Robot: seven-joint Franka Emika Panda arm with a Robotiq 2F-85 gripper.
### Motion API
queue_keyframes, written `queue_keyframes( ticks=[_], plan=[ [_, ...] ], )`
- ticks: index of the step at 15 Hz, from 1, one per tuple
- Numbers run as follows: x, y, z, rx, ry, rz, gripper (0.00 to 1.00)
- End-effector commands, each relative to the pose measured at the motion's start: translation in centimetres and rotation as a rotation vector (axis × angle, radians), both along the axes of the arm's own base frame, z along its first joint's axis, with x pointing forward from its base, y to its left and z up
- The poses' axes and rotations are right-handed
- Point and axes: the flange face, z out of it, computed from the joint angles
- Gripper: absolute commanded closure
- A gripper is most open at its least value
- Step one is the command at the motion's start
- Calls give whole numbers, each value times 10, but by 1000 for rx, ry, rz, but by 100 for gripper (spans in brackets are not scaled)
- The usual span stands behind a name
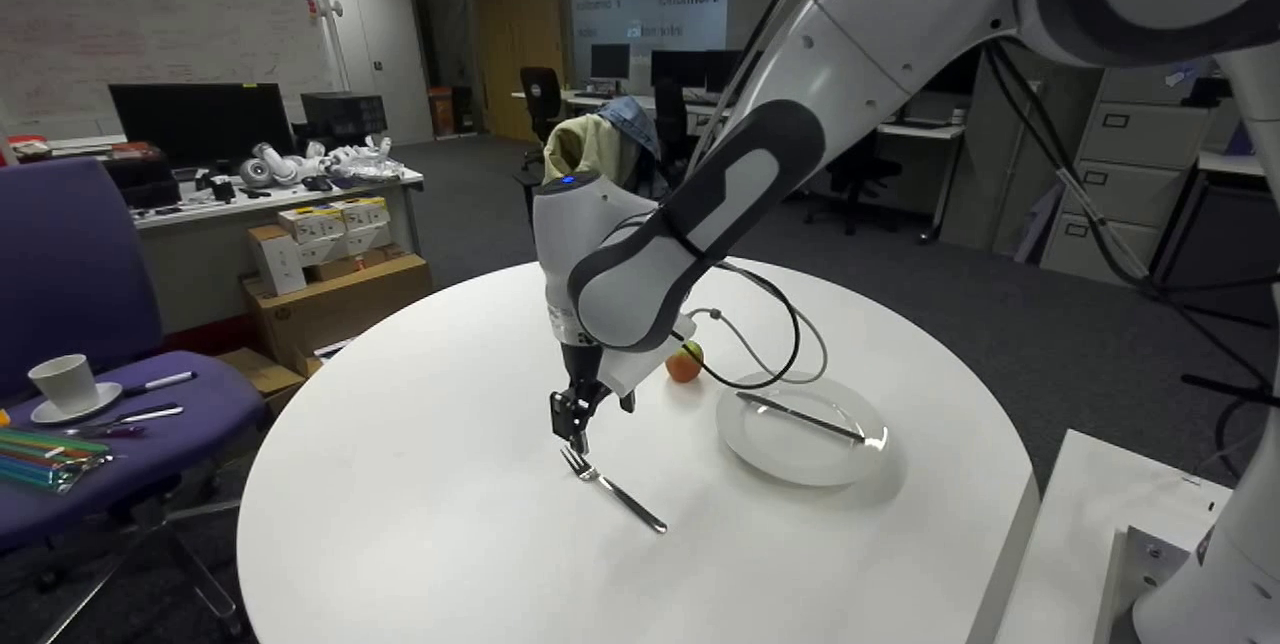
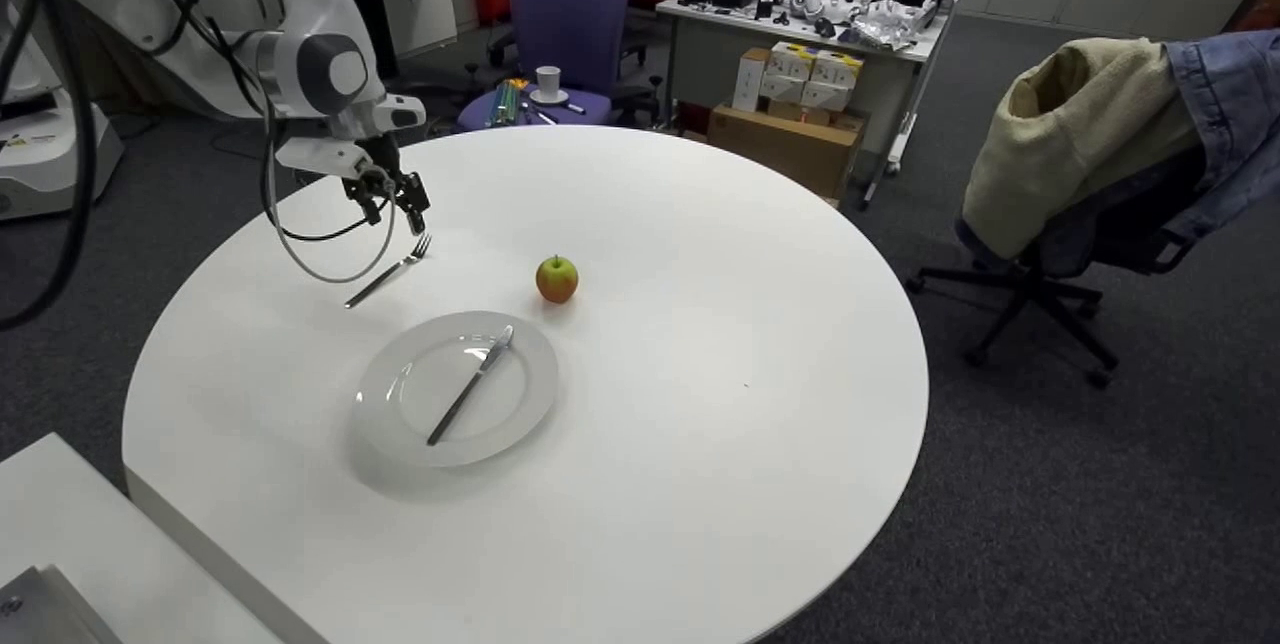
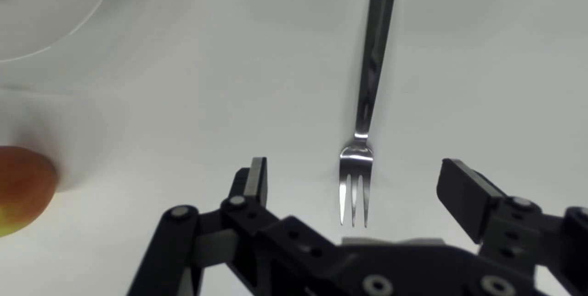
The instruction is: Remove the fork from the plate
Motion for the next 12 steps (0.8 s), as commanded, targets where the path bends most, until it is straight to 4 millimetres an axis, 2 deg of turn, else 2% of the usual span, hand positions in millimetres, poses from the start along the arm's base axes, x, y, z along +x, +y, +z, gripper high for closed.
queue_keyframes(
  ticks=[1, 6, 9, 10, 12],
  plan=[
    [-42, -9, 67, 9, 10, 6, 0],
    [-106, -39, 119, -43, 152, -44, 0],
    [-133, -61, 133, -16, 102, -49, 0],
    [-103, -43, 121, -45, 133, -41, 0],
    [-119, -55, 127, -42, 124, -51, 0]
  ],
)
